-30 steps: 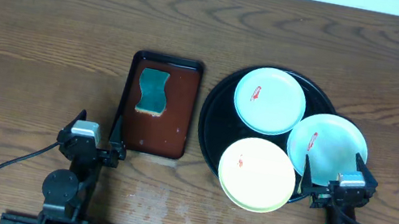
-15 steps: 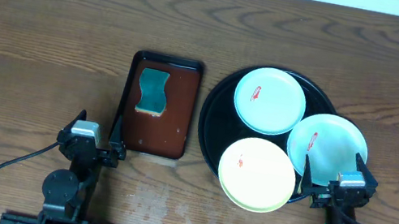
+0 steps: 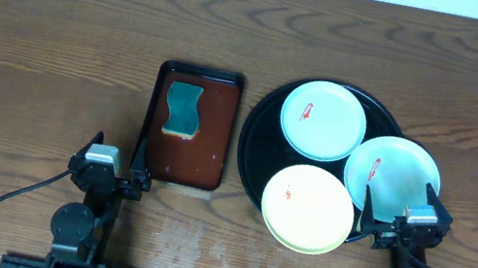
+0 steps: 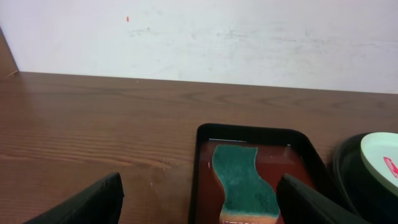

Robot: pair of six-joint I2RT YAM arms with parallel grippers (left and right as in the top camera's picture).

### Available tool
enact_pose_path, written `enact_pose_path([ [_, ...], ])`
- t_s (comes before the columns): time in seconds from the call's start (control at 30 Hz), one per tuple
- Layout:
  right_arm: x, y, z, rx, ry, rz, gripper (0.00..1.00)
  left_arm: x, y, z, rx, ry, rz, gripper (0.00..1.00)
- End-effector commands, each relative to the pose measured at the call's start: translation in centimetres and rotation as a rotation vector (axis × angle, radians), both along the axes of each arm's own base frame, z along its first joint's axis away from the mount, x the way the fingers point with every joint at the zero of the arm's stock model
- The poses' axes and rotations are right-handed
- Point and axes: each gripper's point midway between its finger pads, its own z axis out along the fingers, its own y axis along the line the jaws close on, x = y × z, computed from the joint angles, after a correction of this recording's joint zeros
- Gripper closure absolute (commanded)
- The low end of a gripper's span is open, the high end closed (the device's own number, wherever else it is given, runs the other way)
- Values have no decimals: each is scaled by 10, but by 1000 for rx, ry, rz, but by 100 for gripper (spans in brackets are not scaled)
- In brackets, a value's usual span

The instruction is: Clean dirty plates on tray and stack at the side

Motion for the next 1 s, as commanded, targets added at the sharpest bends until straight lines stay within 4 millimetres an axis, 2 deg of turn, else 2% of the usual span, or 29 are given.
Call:
enact_pose_path([
  [0.0,-1,3,0,-7,-4,13,1,-1,-3,-13,6,45,-20,21],
  [0.53,-1,4,1,-6,-5,21,1,-1,-3,-13,6,45,-20,21],
  [0.73,-12,41,7,50,-19,242,1,-1,-3,-7,6,22,-21,21],
  [0.97,-14,44,5,70,-3,264,1,0,-4,-5,2,12,-26,21],
])
